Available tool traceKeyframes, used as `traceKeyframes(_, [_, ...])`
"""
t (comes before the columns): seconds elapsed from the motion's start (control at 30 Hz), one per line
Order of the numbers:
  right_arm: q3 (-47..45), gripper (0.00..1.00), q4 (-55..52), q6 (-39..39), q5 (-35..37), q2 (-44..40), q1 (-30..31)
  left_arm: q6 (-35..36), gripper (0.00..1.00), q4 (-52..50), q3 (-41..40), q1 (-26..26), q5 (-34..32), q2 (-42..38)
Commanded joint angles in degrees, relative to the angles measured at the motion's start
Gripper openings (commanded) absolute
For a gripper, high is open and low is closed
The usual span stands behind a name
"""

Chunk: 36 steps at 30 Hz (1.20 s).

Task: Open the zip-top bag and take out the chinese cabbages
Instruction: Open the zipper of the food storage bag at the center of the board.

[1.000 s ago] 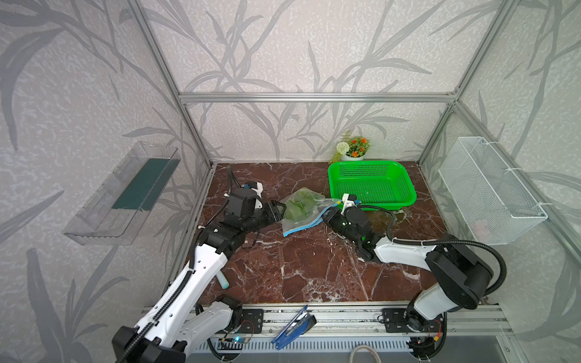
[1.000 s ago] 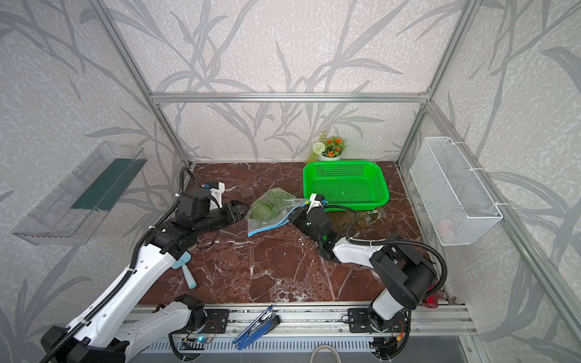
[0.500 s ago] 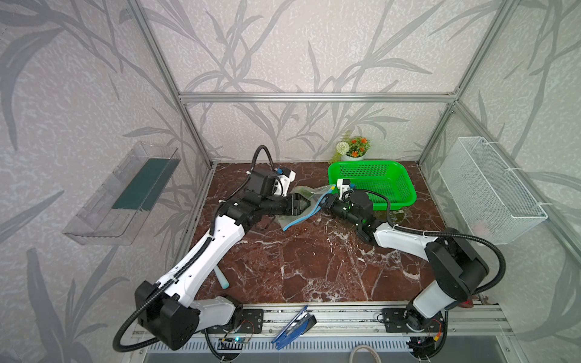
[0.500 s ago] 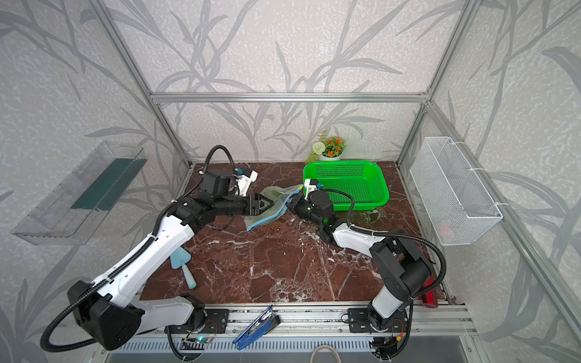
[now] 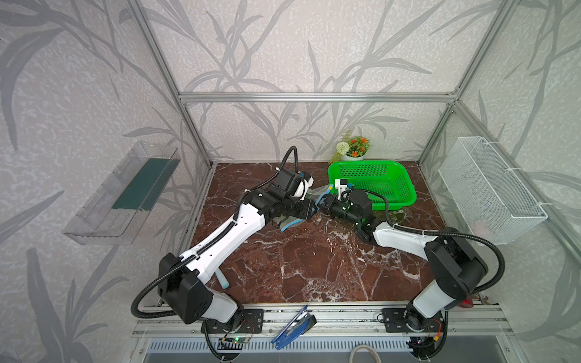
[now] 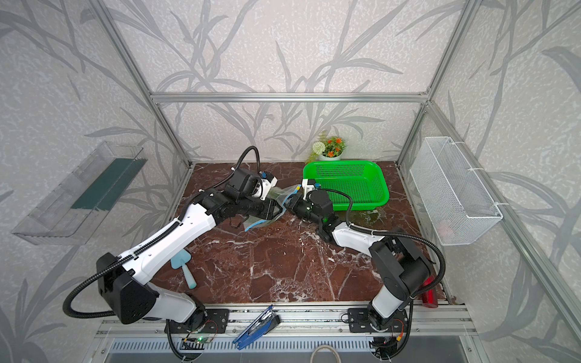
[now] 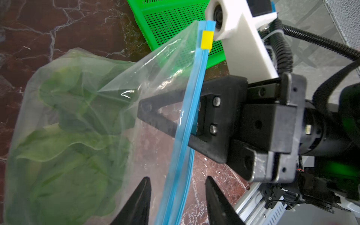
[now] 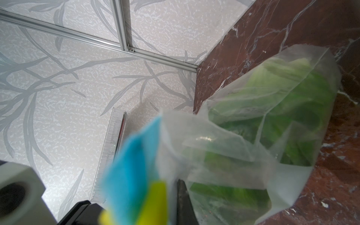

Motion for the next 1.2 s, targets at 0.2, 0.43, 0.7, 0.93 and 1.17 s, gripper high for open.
traceKeyframes(0.2, [-0.36,0.0,3.56,1.59,-0.9,-1.32,-0.17,0.86,0.44,-1.19,-0.17,-2.98,-9.48,2.65])
traceKeyframes(0.43, [-1.47,0.0,2.63,1.12,-0.91,-2.65,-0.13,0.02,0.39,-0.87,0.45,-2.93,-15.64,3.16])
traceKeyframes(0.7, [-3.04,0.0,3.22,1.69,-0.99,-3.54,-0.07,-1.12,0.36,1.66,-0.54,-2.95,-19.94,2.85])
traceKeyframes(0.93, [-3.44,0.0,4.63,2.57,-1.19,-3.45,0.06,-1.4,0.21,3.48,-1.7,-2.97,-21.01,2.1])
traceKeyframes(1.17, [-5.18,0.0,1.44,1.59,-1.78,-5.52,-0.16,-2.69,0.0,-2.37,1.16,-2.9,-31.64,2.07])
